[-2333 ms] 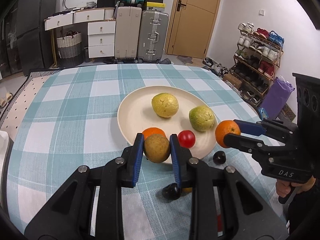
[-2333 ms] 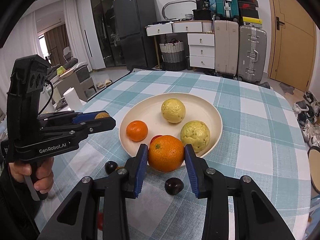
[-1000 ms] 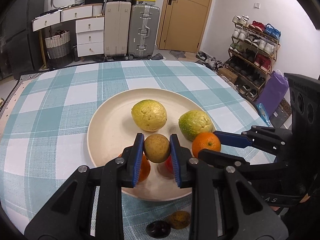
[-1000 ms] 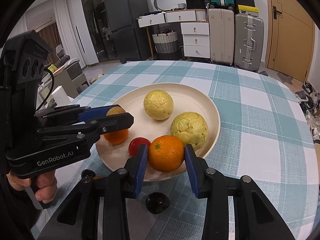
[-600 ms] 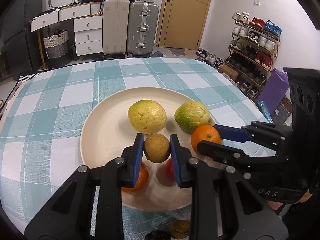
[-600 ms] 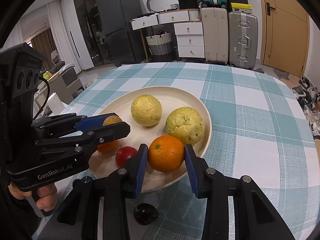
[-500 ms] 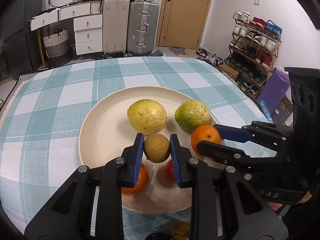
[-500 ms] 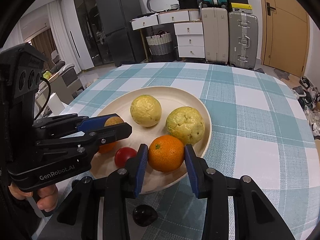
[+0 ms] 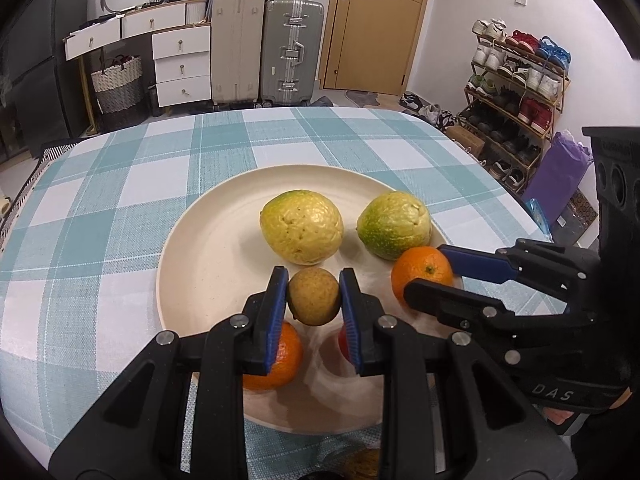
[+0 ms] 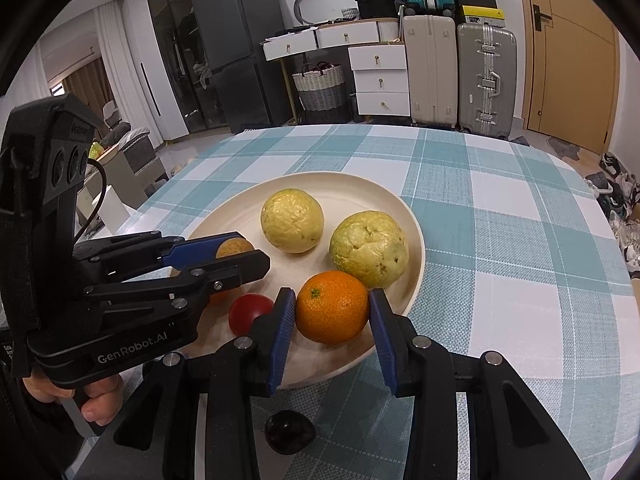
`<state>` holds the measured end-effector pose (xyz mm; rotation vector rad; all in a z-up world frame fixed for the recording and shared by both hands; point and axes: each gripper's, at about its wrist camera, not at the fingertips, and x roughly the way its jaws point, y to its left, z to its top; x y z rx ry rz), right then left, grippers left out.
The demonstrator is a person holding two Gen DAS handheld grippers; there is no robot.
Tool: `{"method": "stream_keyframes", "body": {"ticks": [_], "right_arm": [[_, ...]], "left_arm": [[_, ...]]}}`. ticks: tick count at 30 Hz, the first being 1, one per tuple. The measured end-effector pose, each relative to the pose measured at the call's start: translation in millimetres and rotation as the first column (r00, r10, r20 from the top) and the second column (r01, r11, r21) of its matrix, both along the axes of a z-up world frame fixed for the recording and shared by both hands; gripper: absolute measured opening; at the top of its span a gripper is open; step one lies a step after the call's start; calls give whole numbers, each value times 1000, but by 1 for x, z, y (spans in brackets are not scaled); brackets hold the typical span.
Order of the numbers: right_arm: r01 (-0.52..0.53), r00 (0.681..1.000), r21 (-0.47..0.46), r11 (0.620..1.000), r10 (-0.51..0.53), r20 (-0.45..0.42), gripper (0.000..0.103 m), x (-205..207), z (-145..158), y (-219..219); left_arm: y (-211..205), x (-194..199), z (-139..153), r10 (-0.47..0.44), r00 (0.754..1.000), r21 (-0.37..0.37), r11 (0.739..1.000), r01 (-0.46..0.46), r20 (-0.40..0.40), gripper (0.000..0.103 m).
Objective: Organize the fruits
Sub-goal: 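Lower both fruits into the plate and open both grippers, then withdraw both grippers from the plate toward the dark purple plums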
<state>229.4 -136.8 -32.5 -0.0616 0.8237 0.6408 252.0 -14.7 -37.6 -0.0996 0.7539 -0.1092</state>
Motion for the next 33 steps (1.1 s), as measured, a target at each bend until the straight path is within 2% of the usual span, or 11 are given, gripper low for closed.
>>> {"method": "stream_keyframes", "body": {"ticks": [4, 5, 6, 8, 10, 12, 13, 16, 18, 21, 33], "right_arm": [[-8, 1000, -12, 1000, 8, 12, 40, -5, 2, 1], [4, 1000, -12, 1000, -4, 26, 40, -7, 5, 0], [20, 999, -15, 1000, -19, 35, 41, -8, 7, -2], [43, 998, -9, 999, -42, 40, 47, -10, 10, -8], [52, 998, -4, 999, -52, 43, 53, -15, 14, -13], [47, 998, -19, 999, -46, 48, 54, -20, 16, -14], [48, 998, -30, 998, -46, 51, 57, -23, 17, -15], [46, 997, -33, 998, -44, 65, 76, -32, 21, -17], [54, 996, -32, 998, -51, 67, 92, -36, 24, -19], [54, 998, -44, 998, -51, 48, 102, -41, 24, -20], [64, 998, -64, 996, -62, 33, 103, -57, 17, -23]], "left_arm": [[1, -3, 5, -6, 1000, -6, 1000, 6, 1, 26], [2, -5, 6, -1, 1000, -4, 1000, 1, 1, 34], [2, -7, 8, 7, 1000, 2, 1000, -7, 1, 50], [4, -15, 13, 36, 999, 11, 999, -37, 25, 67], [8, -25, 19, 38, 998, 3, 999, -39, 58, 72], [11, -34, 25, 50, 996, 3, 999, -50, 73, 84], [13, -38, 28, 58, 995, 6, 998, -59, 86, 85], [17, -51, 33, 71, 993, 10, 997, -72, 96, 93], [21, -61, 36, 85, 991, 2, 996, -85, 103, 102], [27, -74, 37, 99, 989, -7, 995, -99, 112, 102], [35, -112, 32, 111, 990, 17, 994, -112, 88, 102]]}}
